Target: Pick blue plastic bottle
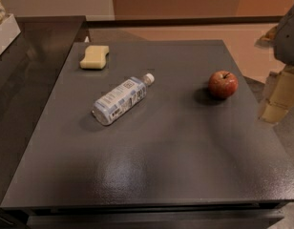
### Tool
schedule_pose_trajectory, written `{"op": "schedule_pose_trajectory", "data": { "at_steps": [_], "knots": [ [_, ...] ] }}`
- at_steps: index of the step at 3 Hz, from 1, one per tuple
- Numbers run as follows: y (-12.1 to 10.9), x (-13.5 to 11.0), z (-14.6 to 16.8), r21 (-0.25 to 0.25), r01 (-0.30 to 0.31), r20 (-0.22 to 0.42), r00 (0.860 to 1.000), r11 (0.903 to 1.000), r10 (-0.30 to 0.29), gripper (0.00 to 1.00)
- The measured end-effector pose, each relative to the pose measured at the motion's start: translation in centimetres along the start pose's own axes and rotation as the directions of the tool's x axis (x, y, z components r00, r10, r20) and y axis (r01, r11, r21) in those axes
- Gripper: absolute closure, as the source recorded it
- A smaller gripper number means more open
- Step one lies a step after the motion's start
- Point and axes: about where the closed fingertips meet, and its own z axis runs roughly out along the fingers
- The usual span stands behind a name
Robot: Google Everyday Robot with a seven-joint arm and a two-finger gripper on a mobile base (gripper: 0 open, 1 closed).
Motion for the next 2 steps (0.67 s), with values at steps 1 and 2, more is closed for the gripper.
{"op": "schedule_pose_trajectory", "data": {
  "at_steps": [1, 2],
  "knots": [
    [0.0, 0.0, 0.0, 0.0, 0.0, 0.0, 1.0, 1.0, 0.0, 0.0],
    [-0.1, -0.29, -0.08, 0.005, 0.019, 0.014, 1.0, 0.9998, -0.019, 0.0]
  ]
}}
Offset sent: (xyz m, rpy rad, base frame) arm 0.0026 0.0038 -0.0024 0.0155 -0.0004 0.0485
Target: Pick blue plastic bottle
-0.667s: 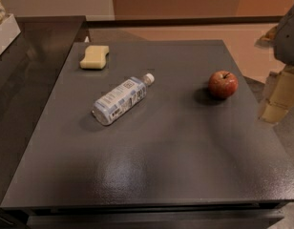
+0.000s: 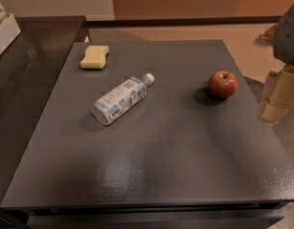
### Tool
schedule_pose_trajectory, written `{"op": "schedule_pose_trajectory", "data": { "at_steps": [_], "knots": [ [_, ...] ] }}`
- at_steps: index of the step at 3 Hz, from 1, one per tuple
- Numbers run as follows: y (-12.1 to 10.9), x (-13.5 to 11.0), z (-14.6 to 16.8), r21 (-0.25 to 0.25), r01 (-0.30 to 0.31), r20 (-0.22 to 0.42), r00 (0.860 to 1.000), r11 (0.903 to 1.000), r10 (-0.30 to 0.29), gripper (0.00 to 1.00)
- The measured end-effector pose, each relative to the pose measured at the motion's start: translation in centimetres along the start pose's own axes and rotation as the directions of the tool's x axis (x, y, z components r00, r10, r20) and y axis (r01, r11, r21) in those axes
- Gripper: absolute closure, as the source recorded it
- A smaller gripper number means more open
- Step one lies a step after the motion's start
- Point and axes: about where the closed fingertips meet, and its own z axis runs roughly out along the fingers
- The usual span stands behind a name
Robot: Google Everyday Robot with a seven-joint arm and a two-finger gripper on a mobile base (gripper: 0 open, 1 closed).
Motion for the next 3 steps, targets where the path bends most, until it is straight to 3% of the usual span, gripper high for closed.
{"op": "schedule_pose_trajectory", "data": {
  "at_steps": [1, 2, 3],
  "knots": [
    [-0.3, -1.6, 0.5, 0.003, 0.086, 0.037, 0.996, 0.9963, -0.086, 0.0],
    [-0.8, -4.1, 1.3, -0.007, 0.202, 0.073, 0.977, 0.9793, -0.201, 0.0],
    [-1.2, -7.3, 2.5, -0.033, 0.327, 0.101, 0.941, 0.9443, -0.323, 0.0]
  ]
}}
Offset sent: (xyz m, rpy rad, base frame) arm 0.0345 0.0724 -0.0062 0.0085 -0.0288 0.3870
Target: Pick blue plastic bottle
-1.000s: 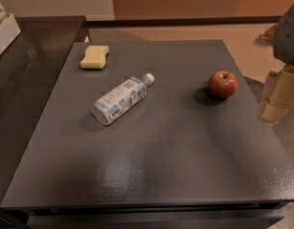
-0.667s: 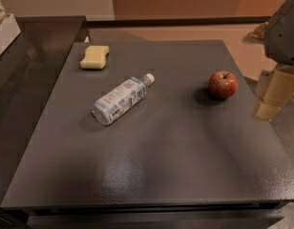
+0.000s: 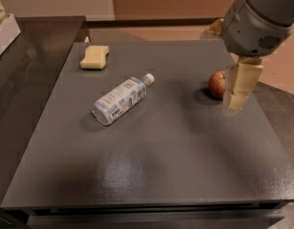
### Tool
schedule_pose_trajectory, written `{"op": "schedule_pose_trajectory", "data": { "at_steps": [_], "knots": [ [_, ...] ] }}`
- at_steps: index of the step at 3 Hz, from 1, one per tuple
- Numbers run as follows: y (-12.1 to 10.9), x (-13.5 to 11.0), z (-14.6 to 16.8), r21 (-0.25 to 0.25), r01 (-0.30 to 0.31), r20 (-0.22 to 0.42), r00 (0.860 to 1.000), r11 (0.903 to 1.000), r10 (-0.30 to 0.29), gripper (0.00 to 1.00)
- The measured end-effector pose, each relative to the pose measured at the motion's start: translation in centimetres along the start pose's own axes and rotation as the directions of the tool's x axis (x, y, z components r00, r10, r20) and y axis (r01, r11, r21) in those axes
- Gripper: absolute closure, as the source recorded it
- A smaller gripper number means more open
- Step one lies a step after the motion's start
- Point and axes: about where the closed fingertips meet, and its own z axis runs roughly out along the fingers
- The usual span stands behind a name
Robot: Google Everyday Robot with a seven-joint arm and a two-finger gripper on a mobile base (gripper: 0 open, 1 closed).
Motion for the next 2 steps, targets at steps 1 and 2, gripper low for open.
{"op": "schedule_pose_trajectory", "data": {
  "at_steps": [1, 2],
  "knots": [
    [-1.4, -2.3, 1.5, -0.029, 0.094, 0.001, 0.996, 0.9952, -0.094, 0.0],
    [-2.8, -5.1, 3.4, -0.052, 0.179, 0.001, 0.984, 0.9826, -0.179, 0.0]
  ]
}}
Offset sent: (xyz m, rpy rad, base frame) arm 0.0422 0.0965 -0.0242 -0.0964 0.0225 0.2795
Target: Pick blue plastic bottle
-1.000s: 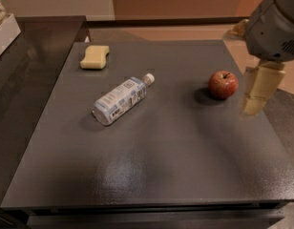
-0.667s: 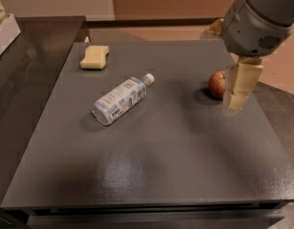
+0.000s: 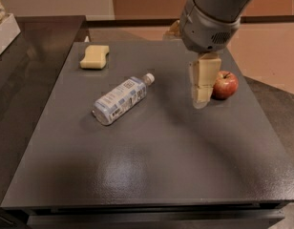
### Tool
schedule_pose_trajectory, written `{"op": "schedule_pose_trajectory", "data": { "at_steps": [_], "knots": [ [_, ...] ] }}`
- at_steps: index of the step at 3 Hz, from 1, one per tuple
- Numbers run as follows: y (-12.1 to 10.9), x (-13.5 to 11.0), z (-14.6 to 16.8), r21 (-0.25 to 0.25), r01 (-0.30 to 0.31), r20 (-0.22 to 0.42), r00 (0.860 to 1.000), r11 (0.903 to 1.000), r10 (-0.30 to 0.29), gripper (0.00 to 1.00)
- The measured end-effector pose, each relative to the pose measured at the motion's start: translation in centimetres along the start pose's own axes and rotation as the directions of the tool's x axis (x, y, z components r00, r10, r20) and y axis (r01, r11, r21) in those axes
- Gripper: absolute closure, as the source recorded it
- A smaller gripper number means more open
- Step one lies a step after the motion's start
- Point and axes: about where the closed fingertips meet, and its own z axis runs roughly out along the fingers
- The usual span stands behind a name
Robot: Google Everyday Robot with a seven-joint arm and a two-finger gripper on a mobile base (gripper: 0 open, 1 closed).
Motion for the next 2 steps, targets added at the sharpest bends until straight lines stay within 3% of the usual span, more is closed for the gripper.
{"op": "schedule_pose_trajectory", "data": {
  "at_steps": [1, 2],
  "knots": [
    [-1.4, -2.6, 1.9, -0.017, 0.082, -0.011, 0.997, 0.9965, -0.082, 0.0],
    [-2.7, -4.6, 3.9, -0.041, 0.156, -0.008, 0.988, 0.987, -0.156, 0.0]
  ]
}}
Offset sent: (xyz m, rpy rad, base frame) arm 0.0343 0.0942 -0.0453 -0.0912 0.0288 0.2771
